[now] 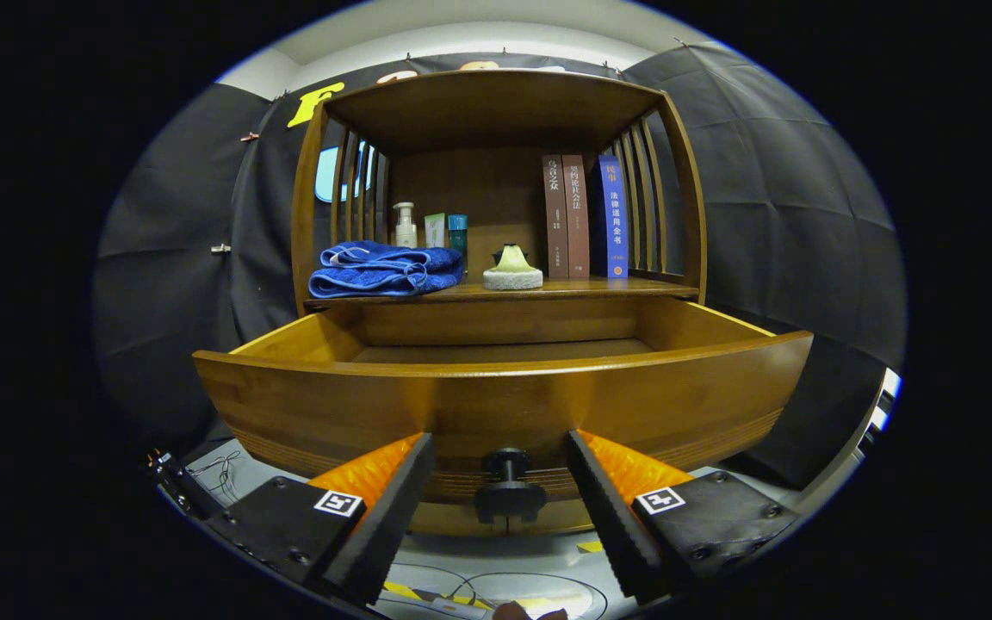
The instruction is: Pull open the drawer, take out the items inside it, and place them on the countertop above the cabinet.
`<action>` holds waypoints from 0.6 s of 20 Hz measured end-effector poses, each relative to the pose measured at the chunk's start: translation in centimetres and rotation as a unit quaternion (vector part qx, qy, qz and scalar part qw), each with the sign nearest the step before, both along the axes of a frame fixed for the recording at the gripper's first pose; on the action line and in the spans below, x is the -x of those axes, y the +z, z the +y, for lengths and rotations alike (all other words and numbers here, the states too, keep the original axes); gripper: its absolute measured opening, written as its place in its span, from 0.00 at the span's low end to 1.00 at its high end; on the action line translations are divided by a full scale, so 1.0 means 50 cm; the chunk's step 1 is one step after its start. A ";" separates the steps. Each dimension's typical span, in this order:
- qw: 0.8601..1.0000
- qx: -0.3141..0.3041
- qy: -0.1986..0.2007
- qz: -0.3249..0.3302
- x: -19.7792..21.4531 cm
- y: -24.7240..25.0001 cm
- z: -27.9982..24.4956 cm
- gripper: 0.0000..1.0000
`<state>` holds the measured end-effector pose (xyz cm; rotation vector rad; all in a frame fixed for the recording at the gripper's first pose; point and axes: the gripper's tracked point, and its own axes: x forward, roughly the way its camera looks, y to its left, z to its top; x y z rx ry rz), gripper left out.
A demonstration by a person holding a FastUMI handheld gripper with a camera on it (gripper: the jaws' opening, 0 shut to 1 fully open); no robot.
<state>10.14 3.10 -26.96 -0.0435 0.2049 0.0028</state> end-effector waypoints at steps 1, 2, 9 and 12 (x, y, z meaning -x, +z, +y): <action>1.000 0.000 0.000 0.001 -0.005 0.000 -0.001 0.99; 1.000 -0.002 0.000 0.006 -0.013 0.003 -0.002 0.99; 1.000 -0.011 -0.002 0.000 -0.113 0.029 0.006 0.99; 1.000 -0.010 -0.004 0.001 -0.151 0.029 0.006 0.99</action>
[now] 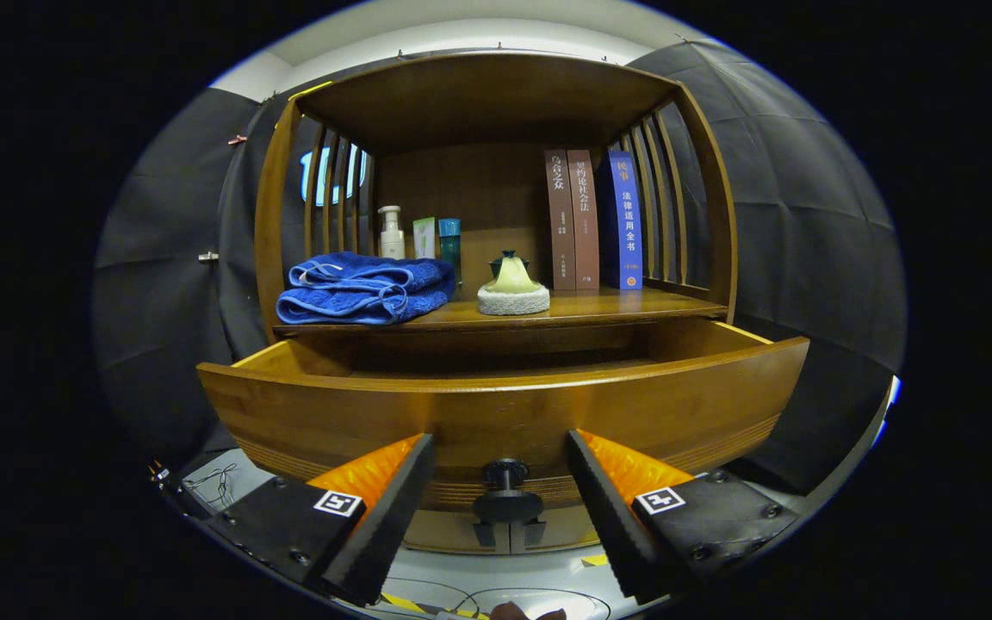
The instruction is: Pull open the drawer, take out the items inside it, and place them on the countertop above the cabinet.
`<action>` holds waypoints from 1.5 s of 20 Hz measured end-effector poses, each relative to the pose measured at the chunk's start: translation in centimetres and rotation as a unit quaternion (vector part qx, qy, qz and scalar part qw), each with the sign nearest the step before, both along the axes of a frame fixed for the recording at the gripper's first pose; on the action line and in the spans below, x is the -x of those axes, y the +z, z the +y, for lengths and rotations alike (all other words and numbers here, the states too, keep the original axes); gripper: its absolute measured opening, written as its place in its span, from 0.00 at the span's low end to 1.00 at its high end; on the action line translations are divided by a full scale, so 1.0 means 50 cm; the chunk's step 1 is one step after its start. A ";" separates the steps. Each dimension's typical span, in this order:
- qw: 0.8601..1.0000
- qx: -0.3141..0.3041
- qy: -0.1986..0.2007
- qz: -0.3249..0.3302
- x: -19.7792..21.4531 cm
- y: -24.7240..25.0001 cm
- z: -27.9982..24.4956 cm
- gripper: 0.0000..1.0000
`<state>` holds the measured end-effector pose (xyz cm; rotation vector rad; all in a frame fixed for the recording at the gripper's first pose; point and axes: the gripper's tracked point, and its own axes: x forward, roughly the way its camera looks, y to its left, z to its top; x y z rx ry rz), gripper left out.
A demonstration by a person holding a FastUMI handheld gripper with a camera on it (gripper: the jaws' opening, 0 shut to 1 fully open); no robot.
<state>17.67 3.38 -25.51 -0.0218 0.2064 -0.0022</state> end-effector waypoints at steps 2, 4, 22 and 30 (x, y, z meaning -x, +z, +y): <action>1.000 0.000 0.000 -0.001 -0.026 0.000 0.000 0.99; 1.000 0.001 0.001 -0.003 -0.054 -0.002 0.000 1.00; 1.000 0.015 0.003 -0.013 -0.210 0.000 0.000 1.00; 0.999 0.022 0.006 -0.028 -0.175 0.064 0.006 1.00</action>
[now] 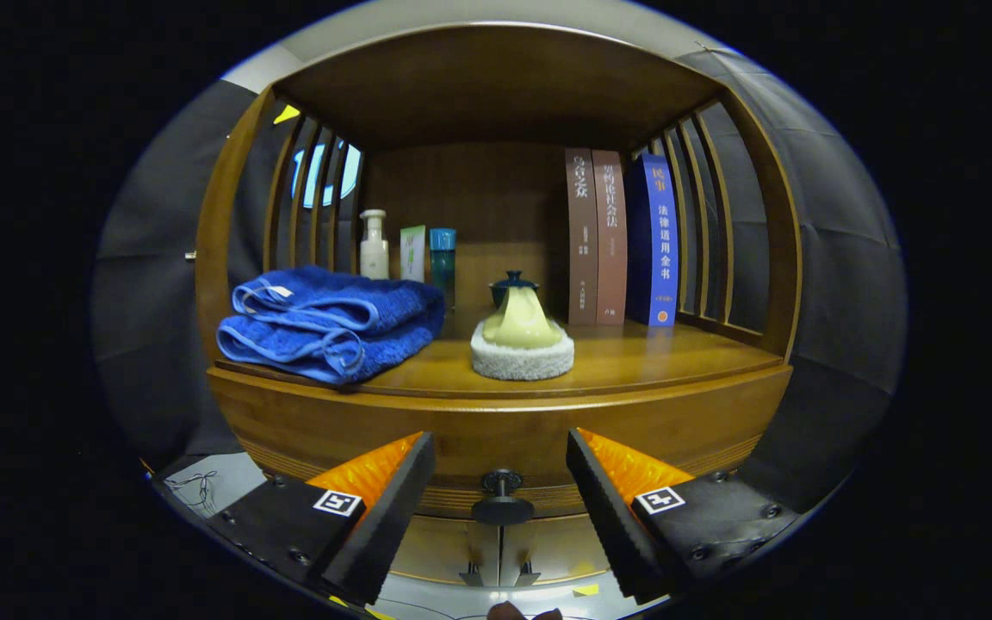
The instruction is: Pull open the drawer, take out the items inside it, and place them on the countertop above the cabinet.
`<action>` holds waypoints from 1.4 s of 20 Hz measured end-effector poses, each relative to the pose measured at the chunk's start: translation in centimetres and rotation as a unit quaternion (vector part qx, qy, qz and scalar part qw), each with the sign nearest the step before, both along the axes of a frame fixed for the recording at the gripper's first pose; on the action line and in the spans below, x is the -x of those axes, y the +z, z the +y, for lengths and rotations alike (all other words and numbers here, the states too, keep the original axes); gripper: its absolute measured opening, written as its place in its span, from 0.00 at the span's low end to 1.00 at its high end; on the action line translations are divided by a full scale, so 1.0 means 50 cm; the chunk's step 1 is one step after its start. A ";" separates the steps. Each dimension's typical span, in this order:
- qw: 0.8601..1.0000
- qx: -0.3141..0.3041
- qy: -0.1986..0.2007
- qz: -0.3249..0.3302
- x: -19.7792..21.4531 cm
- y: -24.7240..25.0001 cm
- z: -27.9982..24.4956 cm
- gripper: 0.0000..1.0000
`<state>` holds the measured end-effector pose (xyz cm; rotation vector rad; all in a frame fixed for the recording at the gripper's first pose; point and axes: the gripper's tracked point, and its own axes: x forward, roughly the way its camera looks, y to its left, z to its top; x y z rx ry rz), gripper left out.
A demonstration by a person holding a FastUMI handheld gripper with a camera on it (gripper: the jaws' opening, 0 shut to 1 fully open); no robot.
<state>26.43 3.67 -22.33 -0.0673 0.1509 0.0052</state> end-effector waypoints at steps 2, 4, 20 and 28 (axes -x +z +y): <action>1.000 -0.003 0.000 -0.001 0.026 0.024 -0.002 1.00; 1.000 -0.009 -0.001 -0.006 0.059 0.056 -0.006 1.00; 0.999 -0.006 0.001 -0.042 0.376 0.313 -0.062 0.99; 0.999 -0.024 0.022 -0.031 0.465 0.344 -0.040 0.99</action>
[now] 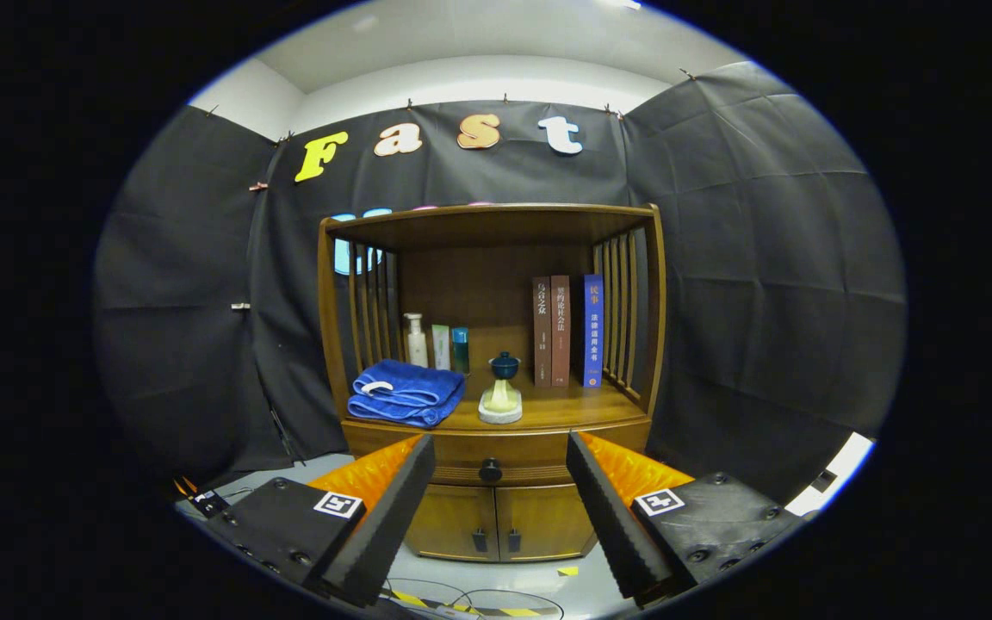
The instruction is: Pull open the drawer, take out the items inside it, and place them on the countertop above the cabinet.
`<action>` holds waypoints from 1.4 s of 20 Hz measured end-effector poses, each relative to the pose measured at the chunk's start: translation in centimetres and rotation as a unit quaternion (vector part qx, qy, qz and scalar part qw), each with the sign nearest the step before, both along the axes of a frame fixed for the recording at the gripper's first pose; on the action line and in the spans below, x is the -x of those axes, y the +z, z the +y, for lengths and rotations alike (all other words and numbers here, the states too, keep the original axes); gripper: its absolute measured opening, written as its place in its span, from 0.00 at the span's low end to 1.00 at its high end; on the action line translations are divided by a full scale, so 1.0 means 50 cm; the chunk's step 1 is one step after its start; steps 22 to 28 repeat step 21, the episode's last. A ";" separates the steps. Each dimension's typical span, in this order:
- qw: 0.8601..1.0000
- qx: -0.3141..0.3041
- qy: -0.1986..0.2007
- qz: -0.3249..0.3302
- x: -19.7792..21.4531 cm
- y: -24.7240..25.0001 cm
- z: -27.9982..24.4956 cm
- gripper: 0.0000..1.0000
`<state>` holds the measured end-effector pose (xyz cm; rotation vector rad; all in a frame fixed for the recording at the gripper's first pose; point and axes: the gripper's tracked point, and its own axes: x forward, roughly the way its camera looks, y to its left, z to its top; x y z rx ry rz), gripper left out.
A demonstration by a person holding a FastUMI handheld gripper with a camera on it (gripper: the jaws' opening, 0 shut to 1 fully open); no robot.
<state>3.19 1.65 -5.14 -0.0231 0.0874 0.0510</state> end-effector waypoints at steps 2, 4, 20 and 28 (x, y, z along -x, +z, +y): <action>1.000 -0.008 0.008 0.002 0.006 0.002 0.011 0.99; 1.000 -0.006 0.006 0.001 0.013 0.005 0.009 0.99; 0.999 -0.005 0.008 -0.044 0.073 0.093 0.021 0.99; 0.999 -0.005 0.008 -0.045 0.073 0.093 0.020 0.99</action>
